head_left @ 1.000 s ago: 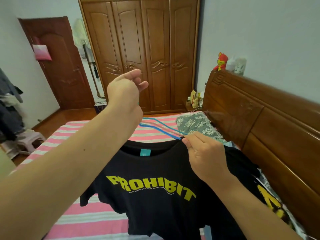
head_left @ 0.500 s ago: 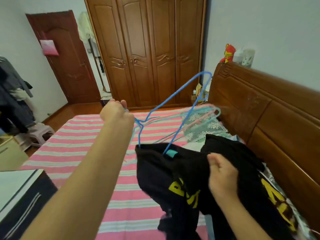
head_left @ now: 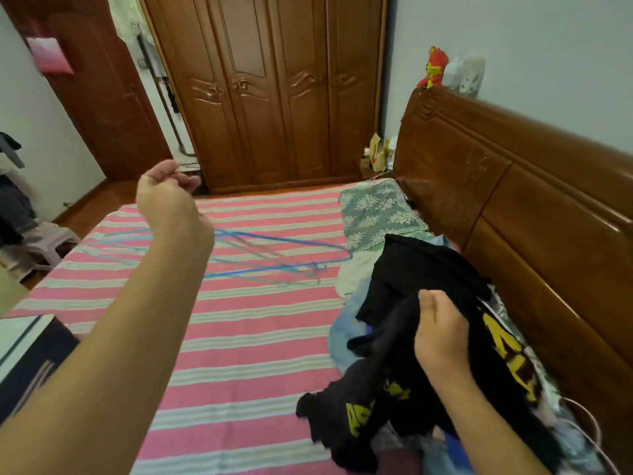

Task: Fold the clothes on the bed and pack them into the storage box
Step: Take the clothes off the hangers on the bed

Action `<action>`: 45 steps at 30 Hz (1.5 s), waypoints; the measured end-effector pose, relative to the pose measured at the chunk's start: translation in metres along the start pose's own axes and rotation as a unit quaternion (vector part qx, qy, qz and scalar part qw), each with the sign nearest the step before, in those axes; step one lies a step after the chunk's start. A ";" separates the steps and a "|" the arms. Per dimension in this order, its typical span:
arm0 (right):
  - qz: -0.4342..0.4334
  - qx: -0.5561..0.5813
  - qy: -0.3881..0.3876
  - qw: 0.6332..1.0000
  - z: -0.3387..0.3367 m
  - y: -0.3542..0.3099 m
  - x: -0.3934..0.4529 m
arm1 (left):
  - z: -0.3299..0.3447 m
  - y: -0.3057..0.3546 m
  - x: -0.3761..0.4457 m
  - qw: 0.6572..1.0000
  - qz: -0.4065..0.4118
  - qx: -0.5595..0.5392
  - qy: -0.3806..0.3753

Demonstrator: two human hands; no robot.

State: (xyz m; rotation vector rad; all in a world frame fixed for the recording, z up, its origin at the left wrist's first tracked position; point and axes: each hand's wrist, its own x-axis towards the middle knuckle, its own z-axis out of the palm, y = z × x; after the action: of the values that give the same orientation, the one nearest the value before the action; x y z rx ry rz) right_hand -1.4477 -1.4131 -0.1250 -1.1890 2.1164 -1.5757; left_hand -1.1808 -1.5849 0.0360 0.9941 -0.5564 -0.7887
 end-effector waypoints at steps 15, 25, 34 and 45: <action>-0.146 0.068 0.262 0.952 -0.131 -0.185 0.205 | -0.028 -0.076 -0.020 0.988 0.052 0.141 -0.031; 0.159 -0.047 -0.290 0.943 0.028 0.012 0.300 | -0.078 -0.123 -0.027 0.977 -0.066 0.182 -0.089; 0.062 -0.044 -0.484 0.872 0.129 -0.003 0.163 | -0.152 -0.130 -0.032 0.965 -0.128 0.215 -0.083; -0.065 -0.059 -0.817 0.570 0.222 -0.080 -0.206 | -0.364 0.003 -0.073 0.983 -0.168 0.077 -0.022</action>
State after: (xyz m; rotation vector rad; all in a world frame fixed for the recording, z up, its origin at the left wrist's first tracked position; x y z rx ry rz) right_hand -1.1426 -1.4223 -0.1936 -1.6845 0.7360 0.1381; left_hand -0.9592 -1.3369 -0.1292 1.2356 -0.4979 -1.0812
